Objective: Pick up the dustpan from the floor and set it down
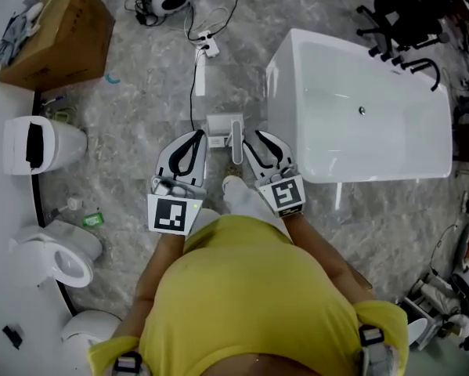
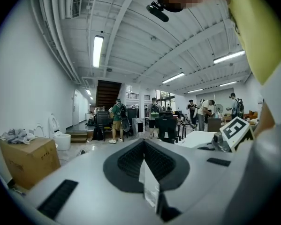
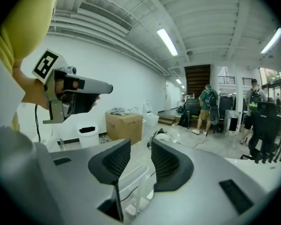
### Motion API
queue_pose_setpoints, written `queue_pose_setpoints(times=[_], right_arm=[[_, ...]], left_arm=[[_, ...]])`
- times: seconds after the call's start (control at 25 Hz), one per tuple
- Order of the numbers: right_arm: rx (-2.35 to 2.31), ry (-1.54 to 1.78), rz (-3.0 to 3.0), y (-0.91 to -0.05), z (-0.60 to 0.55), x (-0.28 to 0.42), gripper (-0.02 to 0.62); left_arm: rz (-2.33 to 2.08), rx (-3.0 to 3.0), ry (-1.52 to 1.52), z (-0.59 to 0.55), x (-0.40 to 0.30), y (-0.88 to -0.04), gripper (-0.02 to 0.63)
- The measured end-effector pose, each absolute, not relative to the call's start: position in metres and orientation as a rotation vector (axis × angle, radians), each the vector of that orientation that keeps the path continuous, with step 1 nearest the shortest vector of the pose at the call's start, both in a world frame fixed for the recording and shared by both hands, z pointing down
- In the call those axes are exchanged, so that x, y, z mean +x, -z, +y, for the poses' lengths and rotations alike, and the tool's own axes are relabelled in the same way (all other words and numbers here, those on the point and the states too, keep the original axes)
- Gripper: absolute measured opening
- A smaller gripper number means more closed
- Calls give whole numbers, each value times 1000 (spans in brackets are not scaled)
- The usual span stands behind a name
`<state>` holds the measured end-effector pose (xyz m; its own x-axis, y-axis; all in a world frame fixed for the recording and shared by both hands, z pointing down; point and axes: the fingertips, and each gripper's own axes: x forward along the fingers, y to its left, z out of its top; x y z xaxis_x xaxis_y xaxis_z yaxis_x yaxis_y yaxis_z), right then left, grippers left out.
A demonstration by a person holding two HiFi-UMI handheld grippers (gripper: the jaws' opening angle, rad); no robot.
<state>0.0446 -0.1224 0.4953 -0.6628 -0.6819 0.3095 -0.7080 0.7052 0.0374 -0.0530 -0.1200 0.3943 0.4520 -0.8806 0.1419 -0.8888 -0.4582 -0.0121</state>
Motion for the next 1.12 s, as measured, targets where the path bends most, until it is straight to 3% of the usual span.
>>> queue_pose_setpoints(times=[0.64,1.12], right_arm=[[776,-594,-2569,-584,-120,32,219],[568,-1387,-2465,-626,-107,11,290]], left_arm=[[-1590,2617,-381,-143,-42,-440,0],[-1488,2608,-409,-155,-40,-453,0]])
